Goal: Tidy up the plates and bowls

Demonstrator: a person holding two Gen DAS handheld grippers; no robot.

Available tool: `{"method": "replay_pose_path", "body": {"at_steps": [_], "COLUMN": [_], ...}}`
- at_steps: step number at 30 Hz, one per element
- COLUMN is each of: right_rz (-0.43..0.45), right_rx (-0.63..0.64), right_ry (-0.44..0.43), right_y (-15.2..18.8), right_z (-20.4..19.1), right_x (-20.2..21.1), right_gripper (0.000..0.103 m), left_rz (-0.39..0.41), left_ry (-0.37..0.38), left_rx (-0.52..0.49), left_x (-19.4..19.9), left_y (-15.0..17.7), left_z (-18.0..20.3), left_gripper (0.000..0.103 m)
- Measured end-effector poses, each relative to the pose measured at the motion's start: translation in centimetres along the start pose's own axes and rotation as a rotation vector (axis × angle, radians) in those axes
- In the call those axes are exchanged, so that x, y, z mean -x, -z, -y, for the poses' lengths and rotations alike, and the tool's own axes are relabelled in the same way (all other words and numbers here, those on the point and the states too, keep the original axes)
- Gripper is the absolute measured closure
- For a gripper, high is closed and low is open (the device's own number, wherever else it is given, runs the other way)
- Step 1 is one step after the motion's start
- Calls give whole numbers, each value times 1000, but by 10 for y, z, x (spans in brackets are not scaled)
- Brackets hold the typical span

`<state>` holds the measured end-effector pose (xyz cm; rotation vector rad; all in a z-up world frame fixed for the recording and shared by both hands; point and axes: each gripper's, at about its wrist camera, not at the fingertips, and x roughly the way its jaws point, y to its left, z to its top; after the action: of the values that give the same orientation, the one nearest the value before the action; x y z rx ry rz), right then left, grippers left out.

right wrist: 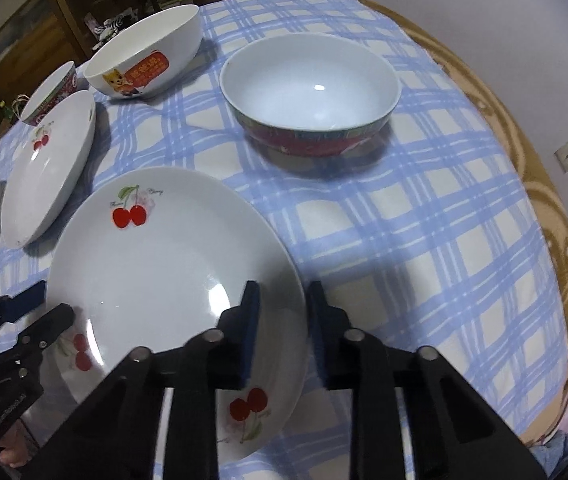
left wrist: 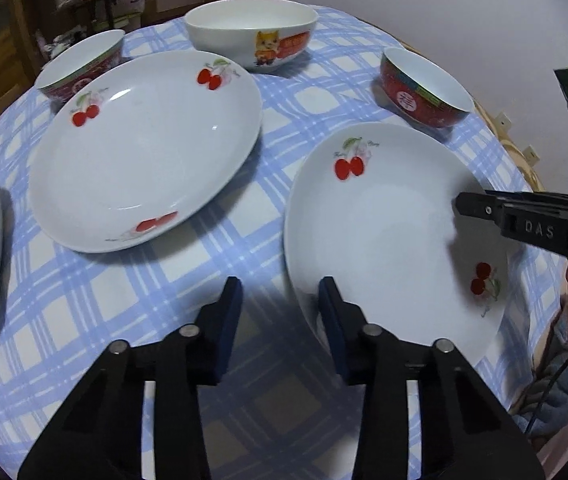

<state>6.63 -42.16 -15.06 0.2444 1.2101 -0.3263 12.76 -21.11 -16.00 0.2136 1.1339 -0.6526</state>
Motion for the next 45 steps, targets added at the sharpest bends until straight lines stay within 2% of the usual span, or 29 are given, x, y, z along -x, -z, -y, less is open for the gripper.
{"method": "replay_pose_path", "body": {"at_steps": [2,7,8,10,14,24,38,41,45], "right_rz": [-3,-11,-14,-18,-28,-59,-88,-89,-97], "right_rx": [-15,-66,-69,-70,-65,-40,5,-21,5], "right_ry": [-13,-58,-61,-63,-67,-92,-116,-123,-102], "right_y": [-1,0,-1,0,4,17,26,29,34], "right_z": [3,13,13,13,11,0,-22,-25,-31], "right_x": [-1,-2,-2,-1,0,6,12,16,17], "right_gripper": [81,83,84,85,86,87,89,89,89], "left_rz": [4,-21,-15,4,-6,-27,-53,-50,-70], "left_ry": [6,52,41,25,55,100,65,56,54], "left_rx": [-33,-66,-75,-70,-22,56,71,63,76], "left_x": [0,-4,-5,-4,-2,5,21,25,21], "left_y": [1,7,9,9,7,6,19,21,23], "left_z": [4,15,17,18,8,-9,-21,-21,-23], "left_gripper": [75,81,81,81,85,85,85,85,85]}}
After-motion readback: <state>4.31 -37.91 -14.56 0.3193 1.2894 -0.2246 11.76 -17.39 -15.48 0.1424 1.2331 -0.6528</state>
